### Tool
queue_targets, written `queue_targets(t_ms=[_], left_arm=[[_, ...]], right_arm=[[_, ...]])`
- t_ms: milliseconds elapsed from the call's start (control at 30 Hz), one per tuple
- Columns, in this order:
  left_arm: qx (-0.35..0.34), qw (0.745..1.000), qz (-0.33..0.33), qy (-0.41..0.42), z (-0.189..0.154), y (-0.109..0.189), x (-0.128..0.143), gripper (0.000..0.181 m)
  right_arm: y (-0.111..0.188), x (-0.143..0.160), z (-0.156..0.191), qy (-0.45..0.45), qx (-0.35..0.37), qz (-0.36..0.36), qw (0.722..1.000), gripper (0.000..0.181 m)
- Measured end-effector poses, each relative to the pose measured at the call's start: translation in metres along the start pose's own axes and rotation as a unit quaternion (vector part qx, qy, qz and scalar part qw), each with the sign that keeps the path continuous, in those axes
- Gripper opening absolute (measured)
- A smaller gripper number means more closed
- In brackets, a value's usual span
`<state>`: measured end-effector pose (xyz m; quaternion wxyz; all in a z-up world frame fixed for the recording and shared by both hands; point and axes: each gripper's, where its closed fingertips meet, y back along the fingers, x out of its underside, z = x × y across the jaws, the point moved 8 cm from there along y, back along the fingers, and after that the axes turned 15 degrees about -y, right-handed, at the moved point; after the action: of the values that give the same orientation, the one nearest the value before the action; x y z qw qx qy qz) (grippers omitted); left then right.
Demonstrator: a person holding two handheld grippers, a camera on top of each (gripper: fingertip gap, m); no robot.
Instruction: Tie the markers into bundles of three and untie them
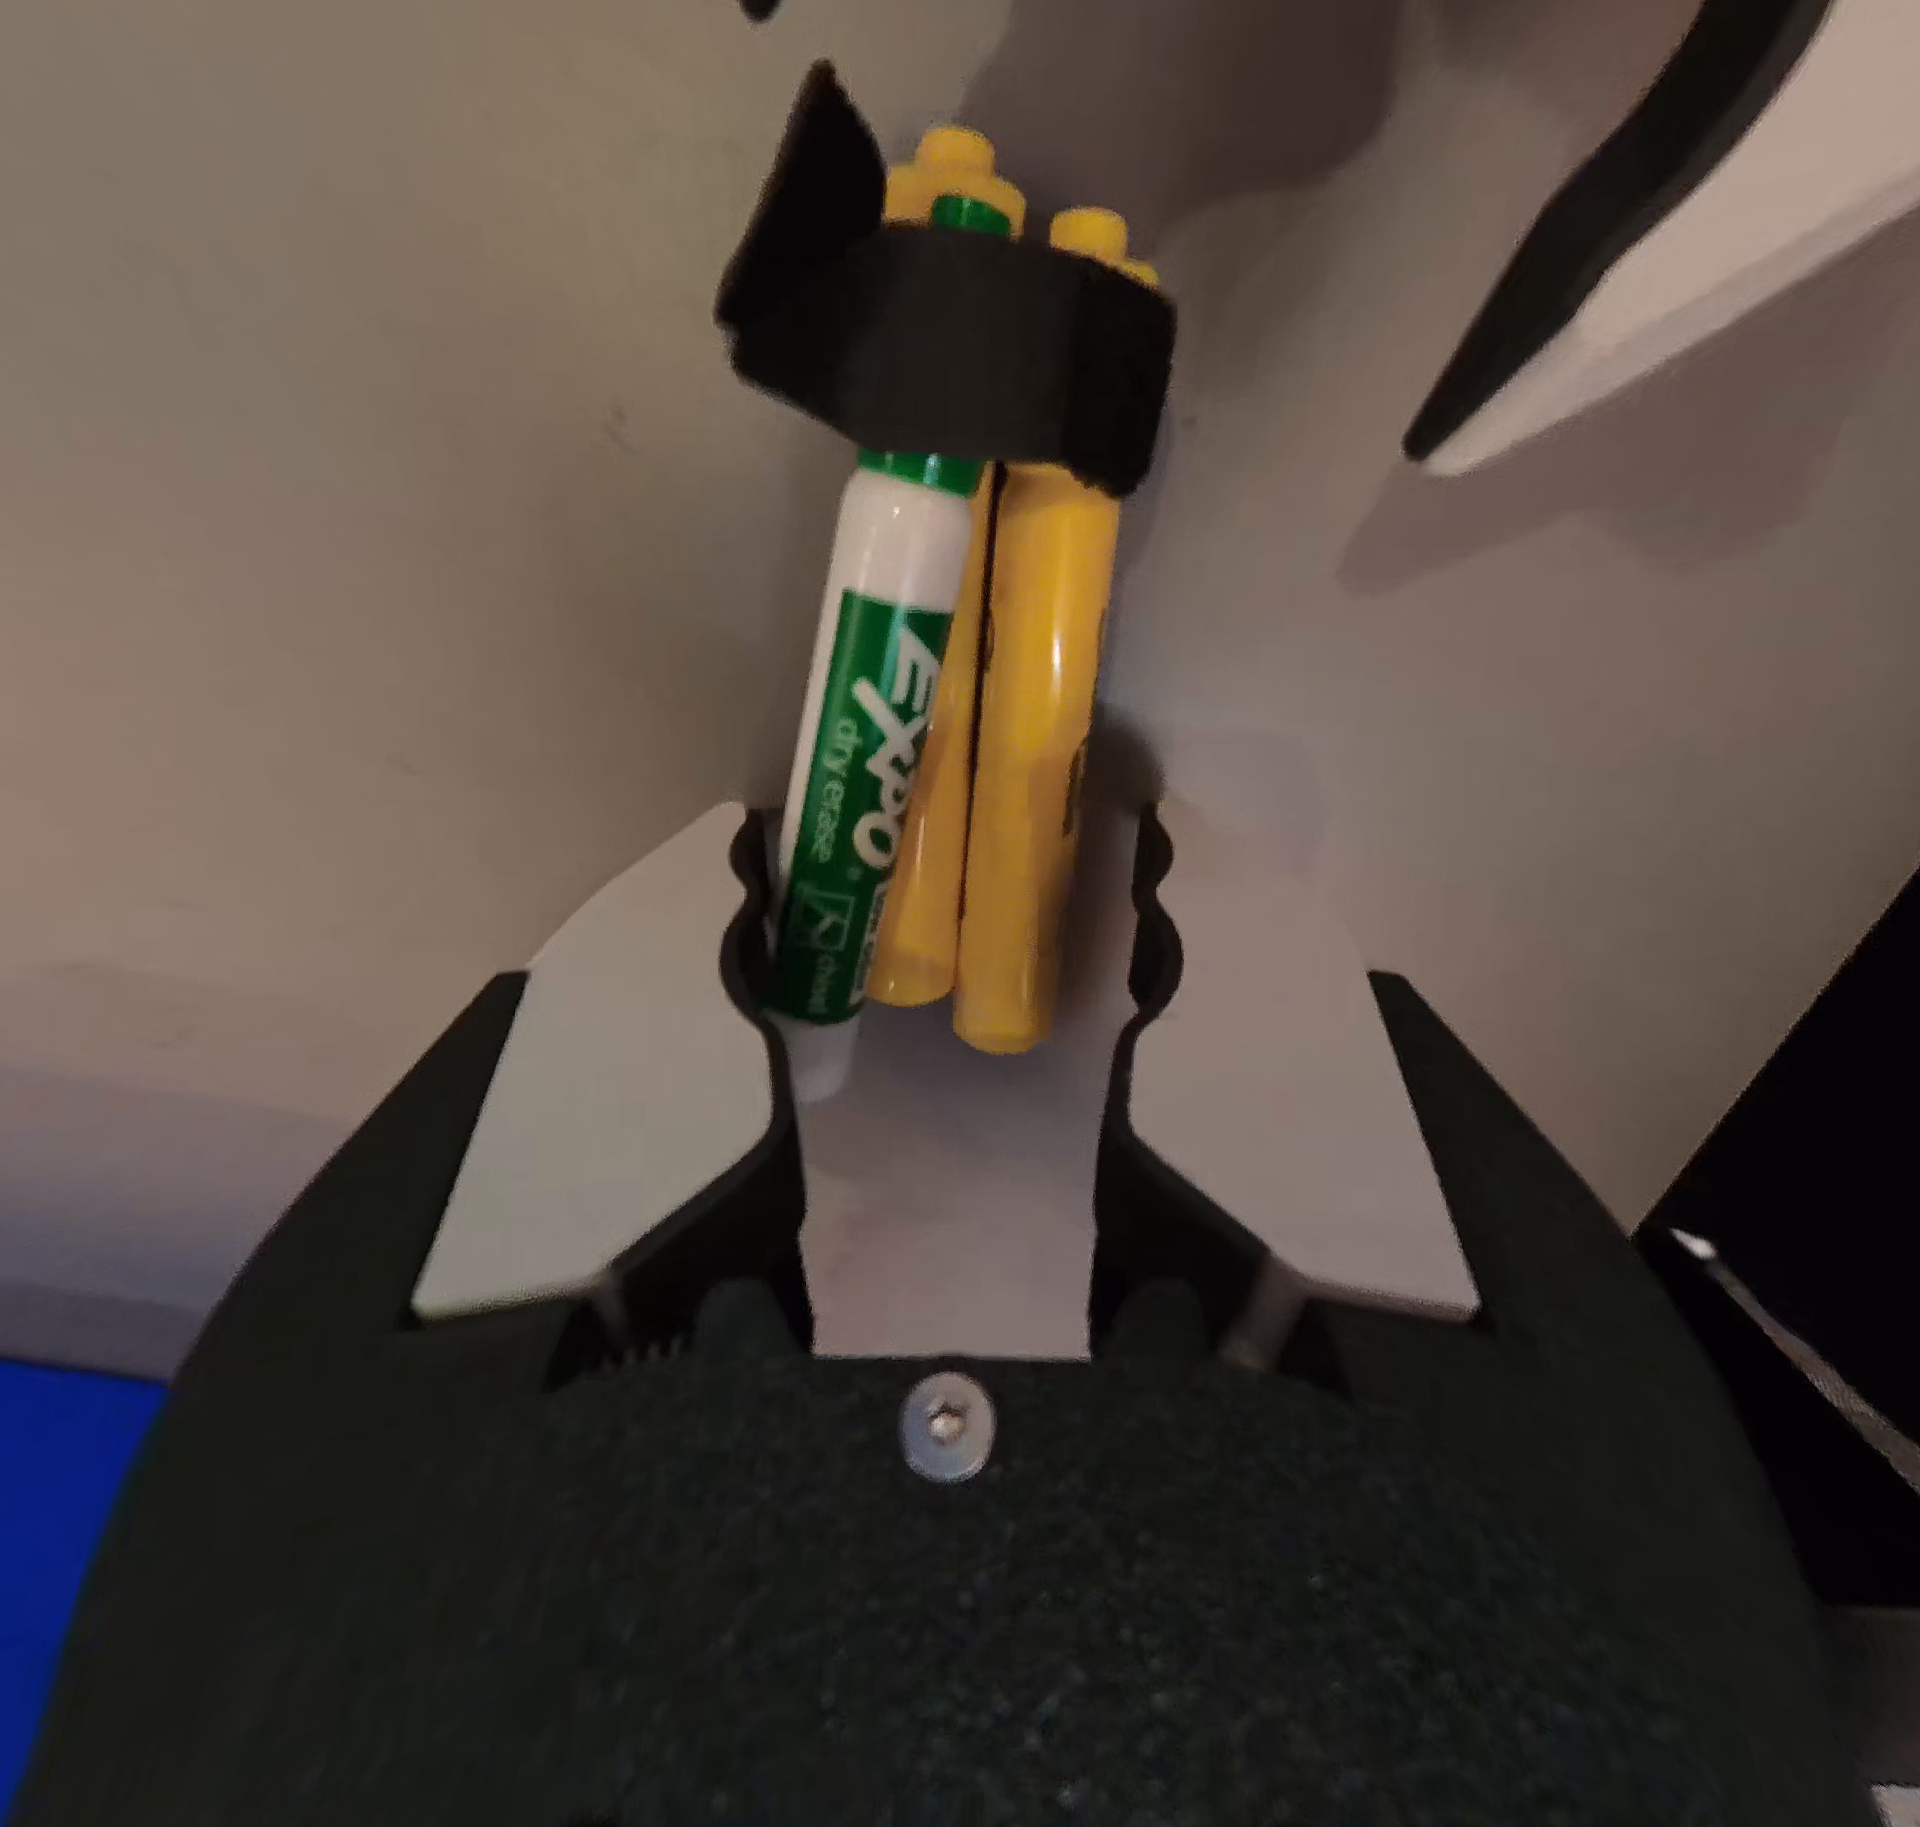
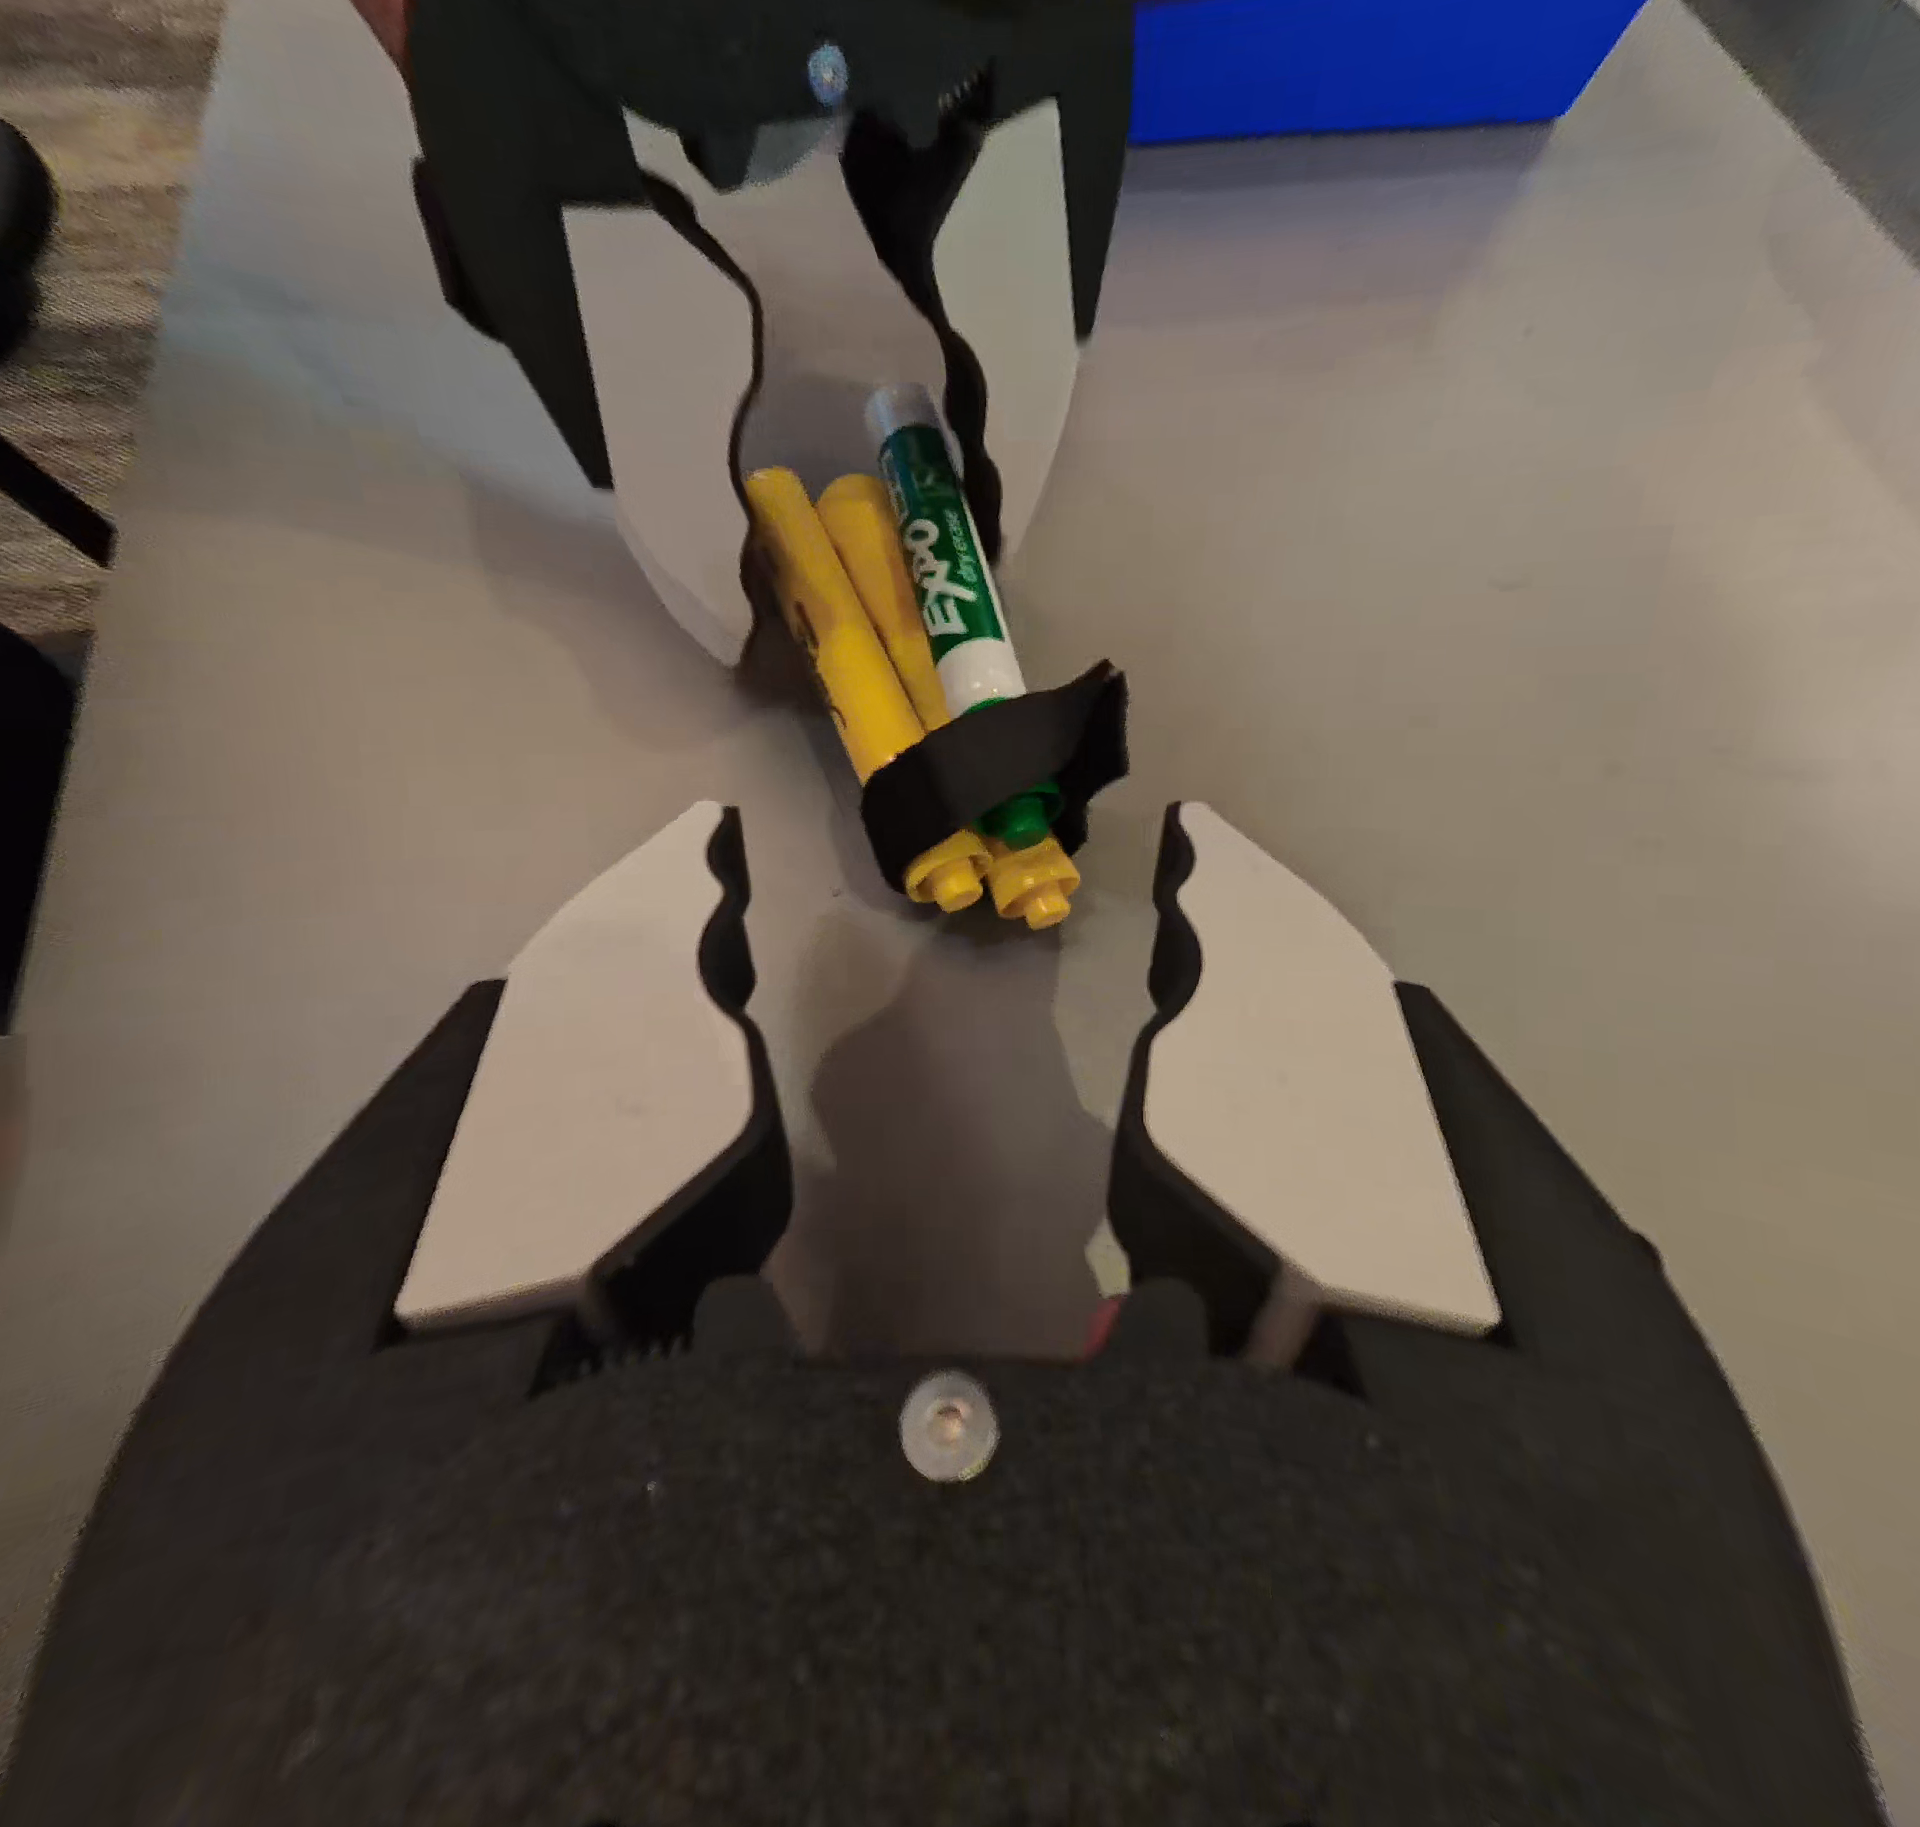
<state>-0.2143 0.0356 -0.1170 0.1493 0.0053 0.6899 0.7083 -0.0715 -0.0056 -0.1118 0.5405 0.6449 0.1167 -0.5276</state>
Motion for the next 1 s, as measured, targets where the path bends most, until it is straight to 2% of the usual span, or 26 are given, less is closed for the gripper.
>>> queue_targets(t_ms=[100,267,333,400,467,567,667,767,867,1000], left_arm=[[0.010,0.999,-0.030,0.023,-0.002,0.012,0.007,0.071],[0.029,0.991,-0.109,0.068,0.000,0.026,0.023,0.072],[0.036,0.987,-0.129,0.093,0.001,0.030,0.032,0.076],[0.045,0.983,-0.142,0.109,-0.002,0.031,0.043,0.076],[0.036,0.981,-0.148,0.121,-0.003,0.028,0.052,0.076],[0.027,0.980,-0.151,0.128,0.001,0.025,0.057,0.075],[0.005,0.982,-0.140,0.128,0.008,0.027,0.056,0.079],[0.004,0.985,-0.126,0.114,0.011,0.025,0.054,0.081],[0.015,0.988,-0.111,0.106,0.012,0.016,0.055,0.084],[0.022,0.989,-0.118,0.083,0.009,0.012,0.048,0.085]], right_arm=[[0.006,0.000,-0.002,-0.003,0.019,-0.005,1.000,0.069],[0.025,-0.003,-0.008,-0.053,0.002,-0.086,0.995,0.063],[0.023,-0.001,-0.007,-0.057,-0.008,-0.066,0.996,0.063],[0.018,0.003,-0.004,-0.050,-0.011,-0.029,0.998,0.053],[0.015,0.006,-0.005,-0.060,-0.014,-0.005,0.998,0.040],[0.012,0.001,-0.011,-0.087,-0.032,-0.001,0.996,0.040],[0.016,-0.009,-0.015,-0.059,-0.017,-0.007,0.998,0.043],[0.010,-0.012,-0.021,-0.038,-0.015,0.022,0.999,0.042],[-0.002,-0.006,-0.024,-0.071,-0.080,0.061,0.992,0.035],[-0.011,0.000,-0.031,-0.055,-0.047,0.061,0.996,0.050]])
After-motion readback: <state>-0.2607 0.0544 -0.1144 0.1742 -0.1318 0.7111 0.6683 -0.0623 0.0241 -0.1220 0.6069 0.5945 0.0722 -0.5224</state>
